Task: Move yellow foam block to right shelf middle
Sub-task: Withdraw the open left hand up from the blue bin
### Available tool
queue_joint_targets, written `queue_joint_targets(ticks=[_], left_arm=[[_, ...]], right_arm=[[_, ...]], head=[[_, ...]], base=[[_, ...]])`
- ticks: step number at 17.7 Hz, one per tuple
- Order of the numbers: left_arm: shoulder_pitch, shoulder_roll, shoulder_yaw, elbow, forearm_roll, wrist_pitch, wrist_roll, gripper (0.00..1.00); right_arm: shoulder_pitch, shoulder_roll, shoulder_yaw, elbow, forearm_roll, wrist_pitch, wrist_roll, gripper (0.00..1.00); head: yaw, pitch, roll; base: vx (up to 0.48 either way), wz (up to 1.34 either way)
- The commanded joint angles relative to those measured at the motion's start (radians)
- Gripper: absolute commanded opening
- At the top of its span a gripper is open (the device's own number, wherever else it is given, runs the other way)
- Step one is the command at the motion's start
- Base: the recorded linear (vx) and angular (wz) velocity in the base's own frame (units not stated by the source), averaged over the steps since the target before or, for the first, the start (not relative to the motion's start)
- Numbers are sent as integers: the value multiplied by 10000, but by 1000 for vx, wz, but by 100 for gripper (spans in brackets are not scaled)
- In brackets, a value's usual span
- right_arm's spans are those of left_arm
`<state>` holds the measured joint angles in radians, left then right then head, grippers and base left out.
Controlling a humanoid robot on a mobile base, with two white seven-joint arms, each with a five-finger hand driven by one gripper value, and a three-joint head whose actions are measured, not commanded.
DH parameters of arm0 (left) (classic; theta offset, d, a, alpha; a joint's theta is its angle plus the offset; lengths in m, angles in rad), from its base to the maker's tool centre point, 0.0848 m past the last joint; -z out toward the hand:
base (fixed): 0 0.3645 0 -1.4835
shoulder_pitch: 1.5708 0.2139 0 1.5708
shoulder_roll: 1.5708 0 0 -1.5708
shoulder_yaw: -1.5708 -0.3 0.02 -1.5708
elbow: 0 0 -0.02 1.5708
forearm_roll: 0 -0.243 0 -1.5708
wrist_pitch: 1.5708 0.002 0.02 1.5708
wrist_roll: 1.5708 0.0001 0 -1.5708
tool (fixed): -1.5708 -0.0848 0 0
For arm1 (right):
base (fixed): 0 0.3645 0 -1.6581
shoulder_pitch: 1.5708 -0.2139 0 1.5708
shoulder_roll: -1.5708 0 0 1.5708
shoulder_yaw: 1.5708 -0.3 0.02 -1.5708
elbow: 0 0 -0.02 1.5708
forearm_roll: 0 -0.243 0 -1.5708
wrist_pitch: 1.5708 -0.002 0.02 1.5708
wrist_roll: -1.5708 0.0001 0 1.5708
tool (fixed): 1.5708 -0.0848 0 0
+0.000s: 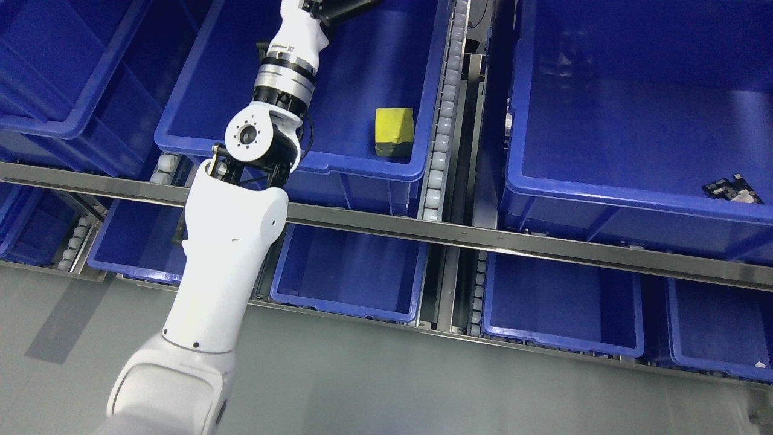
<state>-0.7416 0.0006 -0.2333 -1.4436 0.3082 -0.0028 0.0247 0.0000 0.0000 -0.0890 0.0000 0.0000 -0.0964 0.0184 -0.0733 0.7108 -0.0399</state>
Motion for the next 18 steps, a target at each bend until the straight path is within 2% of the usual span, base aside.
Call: queue_joint_targets(ticks=[1, 5, 7, 10, 18], left_arm=[[1494, 168, 416, -2191, -14, -96, -94, 100], [1908, 168, 797, -2268, -29, 533, -62, 100], [2016, 192, 998, -2269, -29, 534, -63, 100], [2093, 652, 1243, -2269, -29, 503, -108, 100], [2814, 684, 1657, -2253, -29, 104, -139, 100]], right_arm=[[-16, -175, 0, -174, 0, -3, 0, 100], [-16, -175, 0, -174, 0, -3, 0, 100], [-16, -175, 0, -174, 0, -3, 0, 100], [-16, -175, 0, -174, 0, -3, 0, 100], [-16, -175, 0, -174, 0, -3, 0, 100]], head=[[0, 0, 0], [0, 0, 0], [0, 0, 0], [0, 0, 0], [0, 0, 0]], base=[[-28, -68], [-56, -81], [-66, -153], [-59, -203], [-21, -178]])
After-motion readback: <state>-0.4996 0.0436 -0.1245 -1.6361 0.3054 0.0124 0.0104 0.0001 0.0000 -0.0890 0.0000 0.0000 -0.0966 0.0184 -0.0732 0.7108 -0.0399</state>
